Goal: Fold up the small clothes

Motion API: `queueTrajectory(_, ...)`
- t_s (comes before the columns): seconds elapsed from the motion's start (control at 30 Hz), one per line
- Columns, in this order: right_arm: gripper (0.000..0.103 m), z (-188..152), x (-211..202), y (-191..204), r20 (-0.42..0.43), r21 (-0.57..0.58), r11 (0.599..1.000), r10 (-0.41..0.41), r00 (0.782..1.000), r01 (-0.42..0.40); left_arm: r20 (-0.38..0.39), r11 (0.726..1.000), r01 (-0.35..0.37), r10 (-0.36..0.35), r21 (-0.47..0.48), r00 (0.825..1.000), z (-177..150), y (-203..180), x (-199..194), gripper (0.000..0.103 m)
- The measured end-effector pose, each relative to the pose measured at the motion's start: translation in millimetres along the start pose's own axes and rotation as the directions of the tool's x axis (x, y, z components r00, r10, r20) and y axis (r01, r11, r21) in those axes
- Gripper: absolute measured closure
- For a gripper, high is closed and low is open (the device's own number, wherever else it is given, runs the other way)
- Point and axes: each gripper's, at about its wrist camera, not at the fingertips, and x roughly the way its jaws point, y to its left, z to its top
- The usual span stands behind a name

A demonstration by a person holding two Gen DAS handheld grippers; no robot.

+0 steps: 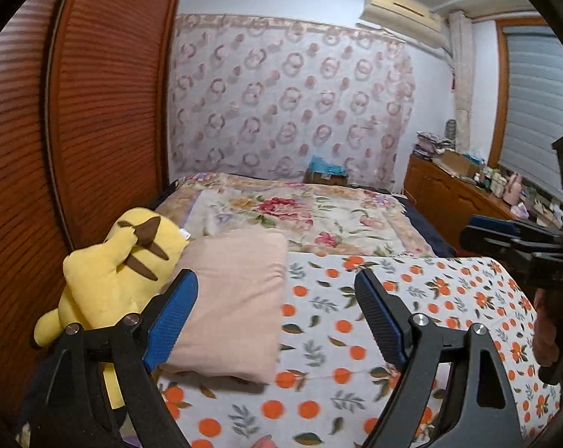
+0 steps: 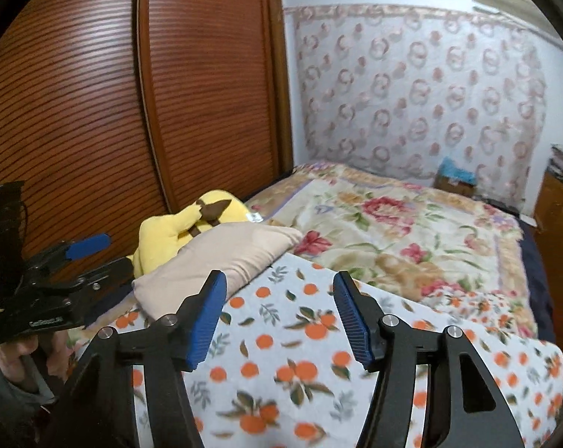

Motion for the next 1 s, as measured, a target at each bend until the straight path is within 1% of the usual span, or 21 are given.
queueTrajectory(0.03,0.035,-6,-10,0,0.011,0.009,1.000,-0.010,1.000,0.010,0.005,1.000,0.008,-0.008,0.015,1.000,0,-7,-4,0.017)
queueTrajectory(0.13,0.030,-20,-35,6,0.034,0.023,0.999,-0.043,0.998,0.042,0.015,0.999,0.028,-0.028,0.037,0.999,0,-20,-15,0.017)
queueTrajectory(0.3,0.024,-42,-71,20,0.052,0.047,0.991,-0.125,0.991,0.122,0.038,0.998,0.041,-0.043,0.051,0.998,1,-40,-38,0.017)
queueTrajectory(0.4,0.023,-53,-94,31,0.067,0.061,0.981,-0.189,0.980,0.185,0.050,0.996,0.057,-0.060,0.067,0.997,2,-52,-52,0.017)
queueTrajectory(0.5,0.023,-61,-122,40,0.087,0.093,0.966,-0.248,0.965,0.240,0.072,0.995,0.052,-0.058,0.090,0.996,6,-67,-65,0.017)
queueTrajectory(0.6,0.023,-69,-141,50,0.111,0.119,0.952,-0.294,0.949,0.281,0.068,0.993,0.048,-0.056,0.112,0.996,10,-80,-71,0.017)
queueTrajectory(0.77,0.023,-77,-161,66,0.123,0.151,0.933,-0.345,0.931,0.326,0.065,0.989,0.072,-0.081,0.133,0.995,10,-97,-82,0.017)
queueTrajectory(0.87,0.023,-78,-159,72,0.127,0.158,0.927,-0.362,0.924,0.341,0.063,0.987,0.085,-0.094,0.134,0.994,9,-103,-85,0.017)
queueTrajectory(1.0,0.023,-78,-154,81,0.127,0.166,0.923,-0.370,0.920,0.348,0.059,0.987,0.091,-0.099,0.136,0.993,8,-107,-86,0.017)
